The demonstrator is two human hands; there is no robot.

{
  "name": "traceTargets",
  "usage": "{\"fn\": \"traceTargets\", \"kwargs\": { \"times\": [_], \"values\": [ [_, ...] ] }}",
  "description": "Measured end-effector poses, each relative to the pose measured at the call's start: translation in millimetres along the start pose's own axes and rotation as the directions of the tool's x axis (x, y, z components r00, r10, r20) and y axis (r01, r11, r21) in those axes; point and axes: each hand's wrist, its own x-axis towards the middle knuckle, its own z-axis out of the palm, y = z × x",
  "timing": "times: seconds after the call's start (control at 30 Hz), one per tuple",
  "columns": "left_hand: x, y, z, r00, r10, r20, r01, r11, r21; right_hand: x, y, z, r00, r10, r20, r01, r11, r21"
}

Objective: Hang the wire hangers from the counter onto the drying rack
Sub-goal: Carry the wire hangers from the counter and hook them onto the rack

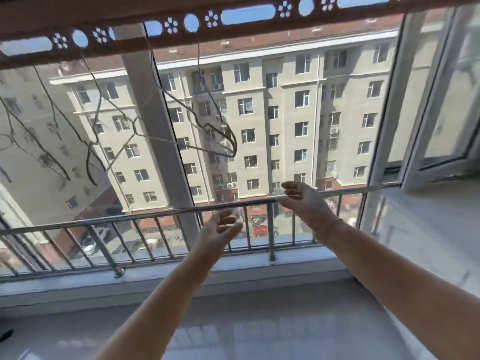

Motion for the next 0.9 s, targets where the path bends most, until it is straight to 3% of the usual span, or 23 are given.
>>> {"fn": "traceTargets", "kwargs": {
  "times": [0.27, 0.47, 0.63, 0.9],
  "values": [
    [-41, -16, 83, 0.952, 0.016, 0.307, -0.04, 0.997, 0.073, -95, 49, -73, 0.979, 0.045, -0.198, -0.092, 0.967, -0.236],
    [-64, -15, 161, 0.873, 0.045, 0.486, -0.089, 0.994, 0.067, -169, 70, -142, 0.899, 0.132, -0.418, -0.245, 0.942, -0.23],
    [-65, -3, 238, 0.782, 0.081, 0.618, -0.159, 0.985, 0.072, -229, 95, -213, 0.766, 0.203, -0.61, -0.389, 0.902, -0.188],
    [-78, 29, 396, 0.575, 0.102, 0.812, -0.178, 0.984, 0.002, -329, 112, -336, 0.503, 0.254, -0.826, -0.534, 0.843, -0.066]
  ]
}}
